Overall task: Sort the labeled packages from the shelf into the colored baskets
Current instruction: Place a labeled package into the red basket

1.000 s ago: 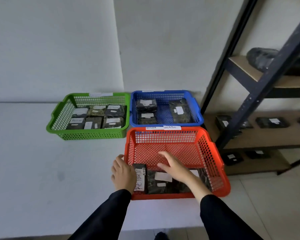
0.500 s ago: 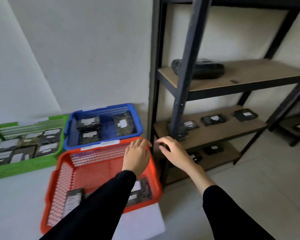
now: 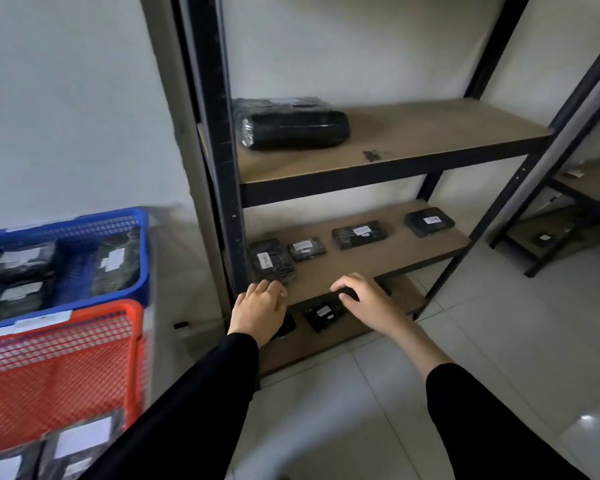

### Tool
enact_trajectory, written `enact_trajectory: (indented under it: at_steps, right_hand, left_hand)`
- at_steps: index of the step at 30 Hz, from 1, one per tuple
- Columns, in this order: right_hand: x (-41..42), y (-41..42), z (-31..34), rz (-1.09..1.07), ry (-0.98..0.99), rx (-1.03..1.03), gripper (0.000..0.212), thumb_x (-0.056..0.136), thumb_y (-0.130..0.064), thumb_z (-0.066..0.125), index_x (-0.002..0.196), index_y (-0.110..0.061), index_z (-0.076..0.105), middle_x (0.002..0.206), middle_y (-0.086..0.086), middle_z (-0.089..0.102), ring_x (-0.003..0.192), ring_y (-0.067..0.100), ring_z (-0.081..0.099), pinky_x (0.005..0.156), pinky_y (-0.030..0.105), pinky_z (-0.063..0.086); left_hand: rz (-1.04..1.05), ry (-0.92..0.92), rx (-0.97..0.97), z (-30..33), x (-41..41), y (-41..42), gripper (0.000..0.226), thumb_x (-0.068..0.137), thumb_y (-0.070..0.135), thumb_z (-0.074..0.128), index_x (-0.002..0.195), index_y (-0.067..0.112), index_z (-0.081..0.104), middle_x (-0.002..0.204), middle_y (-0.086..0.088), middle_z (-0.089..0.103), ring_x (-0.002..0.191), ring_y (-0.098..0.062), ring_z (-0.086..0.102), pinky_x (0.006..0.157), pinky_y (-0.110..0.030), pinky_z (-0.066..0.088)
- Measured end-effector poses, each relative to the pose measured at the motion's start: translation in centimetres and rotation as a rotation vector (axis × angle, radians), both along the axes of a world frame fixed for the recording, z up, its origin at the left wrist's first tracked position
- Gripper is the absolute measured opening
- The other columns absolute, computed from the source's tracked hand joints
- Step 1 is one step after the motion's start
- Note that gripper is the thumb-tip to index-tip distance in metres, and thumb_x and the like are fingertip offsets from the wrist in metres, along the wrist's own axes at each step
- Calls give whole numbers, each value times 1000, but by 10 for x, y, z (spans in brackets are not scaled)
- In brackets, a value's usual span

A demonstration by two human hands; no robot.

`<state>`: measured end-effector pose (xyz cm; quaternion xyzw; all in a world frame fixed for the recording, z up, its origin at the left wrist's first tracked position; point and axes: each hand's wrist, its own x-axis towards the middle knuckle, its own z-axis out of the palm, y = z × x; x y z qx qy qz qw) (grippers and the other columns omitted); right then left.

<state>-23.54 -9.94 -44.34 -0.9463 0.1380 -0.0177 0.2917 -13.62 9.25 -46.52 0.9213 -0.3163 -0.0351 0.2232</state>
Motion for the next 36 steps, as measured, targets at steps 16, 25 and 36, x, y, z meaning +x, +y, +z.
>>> enact_trajectory:
  at_steps: [16, 25, 36]
  right_hand:
    - [162, -145, -199, 10, 195, 200, 45, 95, -15, 49, 138, -21, 34, 145, 3, 34, 128, 20, 42, 96, 26, 38]
    - [252, -172, -275, 134, 152, -70, 68, 94, -19, 49, 149, -24, 9, 159, -3, -8, 146, 24, -3, 114, 44, 19]
    - [214, -176, -301, -37, -77, -135, 37, 85, -36, 48, 120, -27, 51, 146, -2, 39, 138, 25, 30, 106, 45, 33]
  left_hand:
    - [9, 204, 82, -199, 96, -176, 50, 90, 15, 42, 137, 6, 32, 136, -10, 40, 130, -26, 34, 108, -30, 28]
    - [112, 73, 233, -277, 121, -206, 58, 92, 37, 29, 137, 3, 42, 144, -11, 42, 132, -23, 42, 113, -35, 26]
    - [131, 20, 319, -281, 125, -208, 60, 88, 38, 30, 135, 1, 44, 141, -14, 46, 131, -26, 44, 107, -35, 21]
